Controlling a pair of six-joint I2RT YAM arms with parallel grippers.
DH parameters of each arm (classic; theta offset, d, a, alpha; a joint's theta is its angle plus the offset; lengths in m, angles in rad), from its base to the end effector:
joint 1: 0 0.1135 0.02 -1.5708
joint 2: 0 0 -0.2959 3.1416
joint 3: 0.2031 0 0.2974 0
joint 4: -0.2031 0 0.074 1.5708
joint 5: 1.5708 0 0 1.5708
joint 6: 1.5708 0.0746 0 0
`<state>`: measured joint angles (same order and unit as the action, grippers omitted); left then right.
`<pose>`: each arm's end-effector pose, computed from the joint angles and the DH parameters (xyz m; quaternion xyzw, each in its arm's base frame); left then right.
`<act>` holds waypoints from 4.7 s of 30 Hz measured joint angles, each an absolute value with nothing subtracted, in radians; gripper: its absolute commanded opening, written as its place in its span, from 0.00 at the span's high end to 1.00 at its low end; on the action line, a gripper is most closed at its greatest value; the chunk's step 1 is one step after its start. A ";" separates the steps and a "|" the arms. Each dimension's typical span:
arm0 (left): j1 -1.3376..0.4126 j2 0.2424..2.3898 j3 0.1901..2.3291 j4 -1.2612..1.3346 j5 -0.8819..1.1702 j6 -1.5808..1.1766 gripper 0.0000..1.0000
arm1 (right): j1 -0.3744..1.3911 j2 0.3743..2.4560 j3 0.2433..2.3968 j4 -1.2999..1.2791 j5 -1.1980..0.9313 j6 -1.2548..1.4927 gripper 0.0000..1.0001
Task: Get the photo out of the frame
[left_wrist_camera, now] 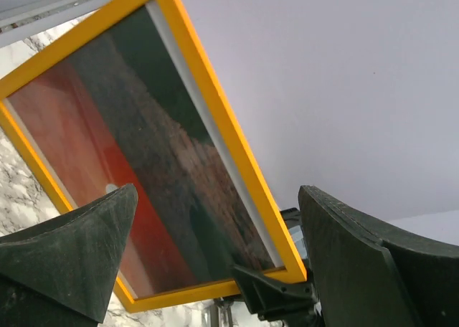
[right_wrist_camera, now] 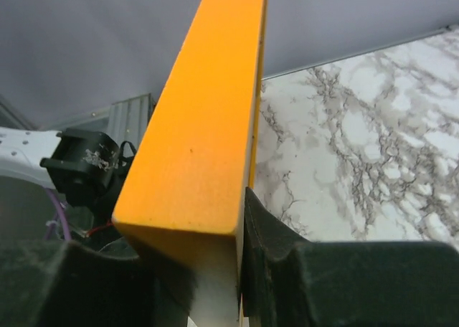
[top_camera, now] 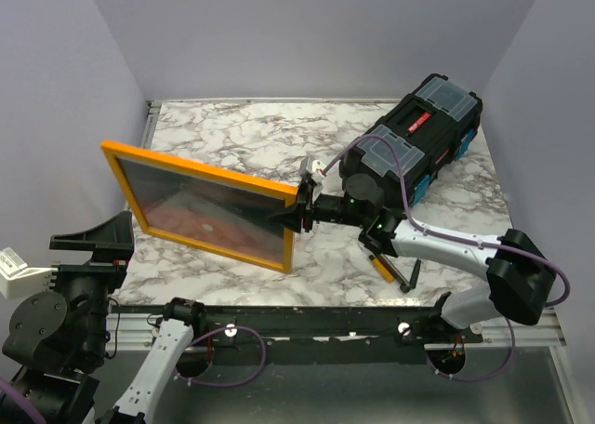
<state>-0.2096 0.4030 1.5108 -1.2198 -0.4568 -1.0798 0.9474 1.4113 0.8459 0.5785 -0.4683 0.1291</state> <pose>-0.0281 0.0396 0.5012 -0.4429 0.5950 -0.2552 0.6203 0.2013 0.3376 0.3021 -0.4233 0.5612 0.4948 0.5109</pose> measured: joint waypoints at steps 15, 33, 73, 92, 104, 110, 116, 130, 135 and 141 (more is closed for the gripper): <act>-0.209 0.403 1.505 -1.219 -0.456 -1.080 0.02 | 0.782 1.720 0.934 0.686 -0.810 0.578 1.00; -0.210 0.400 1.462 -1.211 -0.445 -1.082 0.02 | 0.708 2.072 1.253 0.345 -0.928 0.654 0.99; -0.209 0.392 1.382 -1.177 -0.384 -1.085 0.01 | 0.625 2.371 1.652 -0.196 -0.868 0.620 0.73; -0.210 0.425 1.268 -1.134 -0.325 -1.021 0.02 | 0.660 2.128 1.614 -0.434 -0.157 0.443 0.00; -0.210 0.488 0.979 -0.931 -0.035 -0.833 0.05 | 0.825 1.766 1.377 -0.468 0.028 0.542 0.00; -0.210 0.503 0.857 -0.911 0.027 -0.831 0.05 | 0.898 1.842 1.401 -0.535 0.164 0.719 0.08; -0.210 0.513 0.854 -0.929 -0.007 -0.851 0.05 | 1.010 1.918 1.386 -0.579 0.266 0.825 0.24; -0.210 0.613 0.785 -1.065 -0.094 -1.047 0.02 | 1.032 1.998 1.401 -0.580 0.339 0.895 0.79; -0.210 0.669 0.799 -1.138 -0.100 -1.112 0.01 | 1.036 1.998 1.422 -0.628 0.344 0.904 0.78; -0.210 0.695 0.878 -1.214 -0.106 -1.153 0.02 | 1.036 1.995 1.466 -0.696 0.332 0.913 0.91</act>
